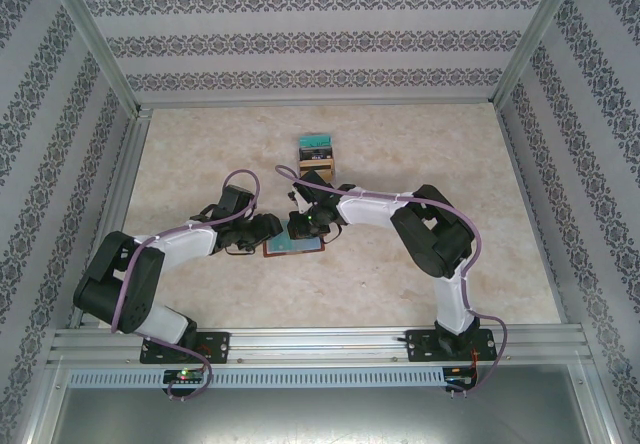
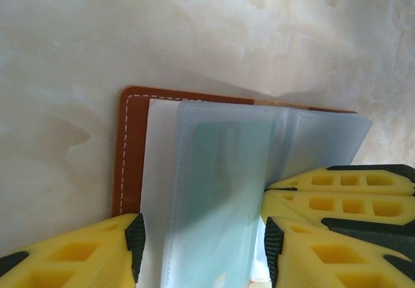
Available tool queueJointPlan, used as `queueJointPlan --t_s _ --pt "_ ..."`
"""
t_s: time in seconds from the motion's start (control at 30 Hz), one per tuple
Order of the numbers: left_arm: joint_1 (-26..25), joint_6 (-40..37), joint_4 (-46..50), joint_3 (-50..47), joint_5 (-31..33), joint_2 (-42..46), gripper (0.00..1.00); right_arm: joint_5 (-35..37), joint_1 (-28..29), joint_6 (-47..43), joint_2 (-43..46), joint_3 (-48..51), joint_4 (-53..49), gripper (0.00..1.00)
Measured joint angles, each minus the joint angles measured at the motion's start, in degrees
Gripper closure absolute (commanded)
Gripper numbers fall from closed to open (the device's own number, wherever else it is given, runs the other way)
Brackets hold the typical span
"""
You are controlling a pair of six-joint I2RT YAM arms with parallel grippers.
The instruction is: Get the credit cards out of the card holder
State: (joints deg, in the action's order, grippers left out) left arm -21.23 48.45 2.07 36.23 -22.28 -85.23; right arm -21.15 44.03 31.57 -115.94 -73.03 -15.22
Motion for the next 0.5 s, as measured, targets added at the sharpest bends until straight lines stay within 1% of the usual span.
queueJointPlan --t_s 0.33,0.5 --pt "0.0 0.0 -1.3 0.0 -1.9 0.0 0.46 -0.4 0.0 0.0 -0.3 -0.4 -0.4 0.91" --pt "0.0 0.0 -2.5 0.0 -4.1 0.0 0.47 -0.4 0.0 0.0 -0.4 -0.5 -0.4 0.91"
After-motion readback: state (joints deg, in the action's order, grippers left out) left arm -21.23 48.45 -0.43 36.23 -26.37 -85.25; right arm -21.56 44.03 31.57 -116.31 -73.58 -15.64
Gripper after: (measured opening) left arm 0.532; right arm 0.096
